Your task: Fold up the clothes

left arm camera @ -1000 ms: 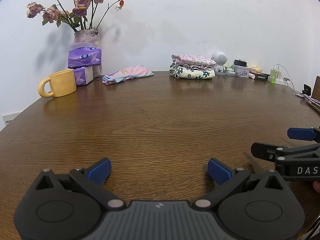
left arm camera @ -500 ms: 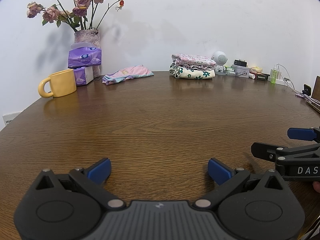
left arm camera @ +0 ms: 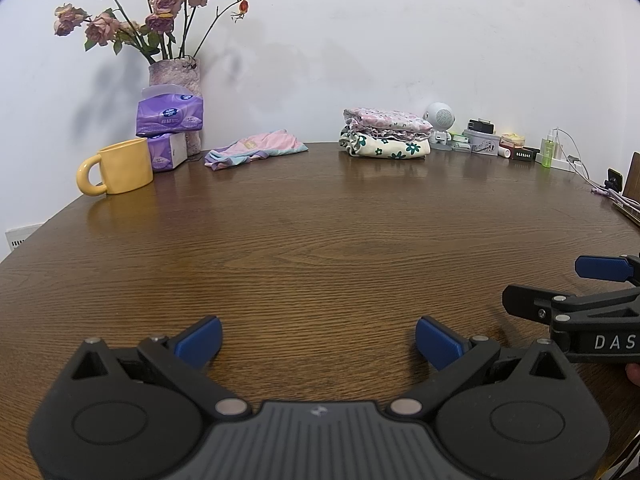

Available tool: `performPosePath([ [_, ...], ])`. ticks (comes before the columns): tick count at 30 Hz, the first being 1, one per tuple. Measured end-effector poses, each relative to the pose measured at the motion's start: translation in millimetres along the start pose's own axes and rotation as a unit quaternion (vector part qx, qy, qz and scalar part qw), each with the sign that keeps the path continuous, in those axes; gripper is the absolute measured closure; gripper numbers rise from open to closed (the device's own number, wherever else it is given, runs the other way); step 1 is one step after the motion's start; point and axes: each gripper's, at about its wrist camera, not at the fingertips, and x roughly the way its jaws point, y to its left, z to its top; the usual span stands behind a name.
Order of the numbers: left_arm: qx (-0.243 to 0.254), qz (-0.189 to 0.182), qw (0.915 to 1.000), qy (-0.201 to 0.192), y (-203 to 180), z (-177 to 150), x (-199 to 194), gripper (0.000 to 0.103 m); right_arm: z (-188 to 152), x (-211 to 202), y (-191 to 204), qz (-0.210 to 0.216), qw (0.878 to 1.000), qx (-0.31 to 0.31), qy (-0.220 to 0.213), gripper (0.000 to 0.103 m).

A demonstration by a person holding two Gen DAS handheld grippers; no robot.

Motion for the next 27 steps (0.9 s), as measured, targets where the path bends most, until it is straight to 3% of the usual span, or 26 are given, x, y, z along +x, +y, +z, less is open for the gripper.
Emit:
performPosePath([
  [27,0.000,-0.001,1.0000,0.000,2.0,-1.8,0.0,0.000,-1.6,-1.0,1.0,-0.001,1.000,-0.006,-0.002,0.000],
])
